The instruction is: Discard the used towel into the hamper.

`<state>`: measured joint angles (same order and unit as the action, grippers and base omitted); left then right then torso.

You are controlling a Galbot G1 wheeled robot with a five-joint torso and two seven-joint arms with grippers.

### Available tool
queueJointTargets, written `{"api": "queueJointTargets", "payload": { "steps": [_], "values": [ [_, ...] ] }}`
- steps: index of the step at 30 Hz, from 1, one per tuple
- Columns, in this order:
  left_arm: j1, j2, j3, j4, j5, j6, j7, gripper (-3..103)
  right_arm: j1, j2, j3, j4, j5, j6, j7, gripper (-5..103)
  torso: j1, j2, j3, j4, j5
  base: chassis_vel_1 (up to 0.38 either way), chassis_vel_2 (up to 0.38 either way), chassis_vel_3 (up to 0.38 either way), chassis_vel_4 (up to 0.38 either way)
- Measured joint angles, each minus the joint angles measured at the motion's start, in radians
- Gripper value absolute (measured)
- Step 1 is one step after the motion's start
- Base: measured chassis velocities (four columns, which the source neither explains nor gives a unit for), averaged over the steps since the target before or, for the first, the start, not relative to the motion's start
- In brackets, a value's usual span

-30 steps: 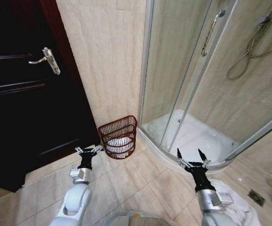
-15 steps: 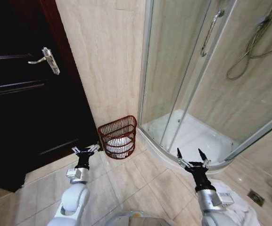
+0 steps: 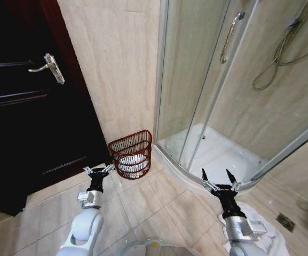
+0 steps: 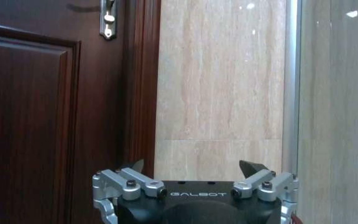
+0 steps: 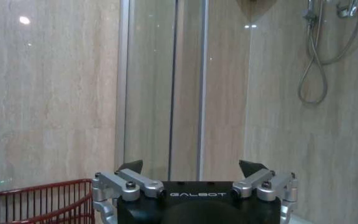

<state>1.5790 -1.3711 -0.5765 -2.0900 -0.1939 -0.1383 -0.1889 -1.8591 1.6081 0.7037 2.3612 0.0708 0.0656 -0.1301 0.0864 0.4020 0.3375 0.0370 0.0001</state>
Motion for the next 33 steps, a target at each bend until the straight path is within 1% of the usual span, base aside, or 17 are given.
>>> {"api": "queueJointTargets", "payload": {
  "steps": [6,33],
  "values": [
    [0.003,0.000,-0.006,-0.001,0.000,0.000,0.000,100,-0.004,0.000,0.001,0.001,0.002,0.002,0.000,100,0.000,0.000,0.000,0.0000,-0.0001,0.000,-0.009,-0.001,0.007],
    [0.019,-0.002,-0.015,0.004,0.003,-0.024,0.003,100,-0.014,0.000,0.009,-0.004,0.002,0.023,-0.003,100,0.000,0.000,0.000,0.0000,-0.0001,0.001,-0.075,-0.004,0.068]
  ]
}}
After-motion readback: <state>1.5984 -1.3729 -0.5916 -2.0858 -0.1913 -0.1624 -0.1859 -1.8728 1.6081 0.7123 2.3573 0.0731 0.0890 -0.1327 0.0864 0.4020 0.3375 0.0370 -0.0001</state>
